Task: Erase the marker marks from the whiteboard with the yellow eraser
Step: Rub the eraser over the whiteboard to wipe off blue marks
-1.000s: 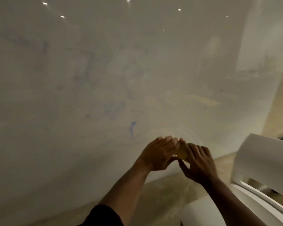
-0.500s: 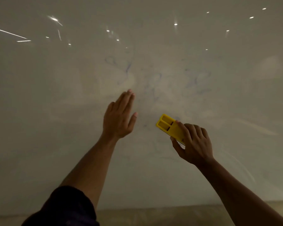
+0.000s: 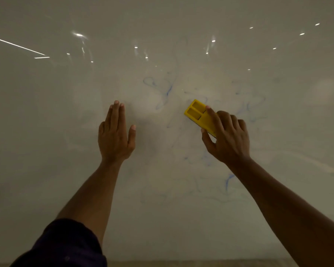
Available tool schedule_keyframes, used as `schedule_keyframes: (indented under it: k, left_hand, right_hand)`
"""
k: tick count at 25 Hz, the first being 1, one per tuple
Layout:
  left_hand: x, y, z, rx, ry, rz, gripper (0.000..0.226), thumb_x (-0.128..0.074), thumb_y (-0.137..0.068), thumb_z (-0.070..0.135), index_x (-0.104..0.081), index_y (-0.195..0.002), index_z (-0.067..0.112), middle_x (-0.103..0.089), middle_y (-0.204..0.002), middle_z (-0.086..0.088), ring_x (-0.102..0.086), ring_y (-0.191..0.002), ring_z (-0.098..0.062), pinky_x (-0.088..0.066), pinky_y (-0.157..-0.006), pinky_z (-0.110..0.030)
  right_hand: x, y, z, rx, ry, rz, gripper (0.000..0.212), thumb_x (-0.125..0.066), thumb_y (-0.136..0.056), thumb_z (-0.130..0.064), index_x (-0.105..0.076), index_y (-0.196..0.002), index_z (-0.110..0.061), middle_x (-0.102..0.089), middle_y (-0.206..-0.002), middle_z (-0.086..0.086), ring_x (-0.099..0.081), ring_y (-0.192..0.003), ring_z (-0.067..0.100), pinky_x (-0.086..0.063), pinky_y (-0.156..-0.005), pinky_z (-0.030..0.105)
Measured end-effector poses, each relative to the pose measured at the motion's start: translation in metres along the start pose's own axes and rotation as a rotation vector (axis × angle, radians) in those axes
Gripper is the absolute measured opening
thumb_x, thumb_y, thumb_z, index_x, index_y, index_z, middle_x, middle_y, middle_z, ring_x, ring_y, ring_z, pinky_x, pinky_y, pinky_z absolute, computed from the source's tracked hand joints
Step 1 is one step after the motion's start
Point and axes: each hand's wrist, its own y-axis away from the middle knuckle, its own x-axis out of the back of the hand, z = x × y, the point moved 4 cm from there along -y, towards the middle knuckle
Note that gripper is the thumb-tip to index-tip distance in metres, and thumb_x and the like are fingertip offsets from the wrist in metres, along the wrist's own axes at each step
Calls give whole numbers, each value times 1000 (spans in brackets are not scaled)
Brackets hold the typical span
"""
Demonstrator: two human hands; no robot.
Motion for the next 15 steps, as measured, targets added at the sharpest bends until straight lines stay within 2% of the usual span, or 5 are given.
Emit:
schedule_keyframes:
  k: [5, 11, 15]
  left_hand:
    - [-14, -11, -30, -8, 17, 0, 70, -39, -109, 34, -37, -169, -3, -36, -178, -20, -40, -163, -38, -43, -113, -49]
    - [-23, -8, -59, 23, 62, -49, 78, -45, -97, 21, -34, -171, -1, -32, -180, -18, -36, -165, -37, -42, -119, -52]
    - [-21, -10, -67, -26, 52, -39, 73, -45, -102, 23, -36, -171, 0, -35, -179, -17, -39, -164, -36, -44, -117, -50]
  right_hand:
    - [-3, -29, -5, 36, 64, 21, 58, -57, -101, -39, -51, -154, -15, -63, -118, 13, -59, -95, 35, -41, -76, 44]
    - [-25, -62, -11, 88, 145, 16, 57, -63, -100, -39, -55, -152, -16, -68, -114, 9, -61, -100, 34, -42, -77, 43]
    - [-42, -81, -23, 12, 94, -31, 62, -67, -97, -33, -52, -154, -14, -67, -115, 15, -61, -95, 38, -45, -75, 44]
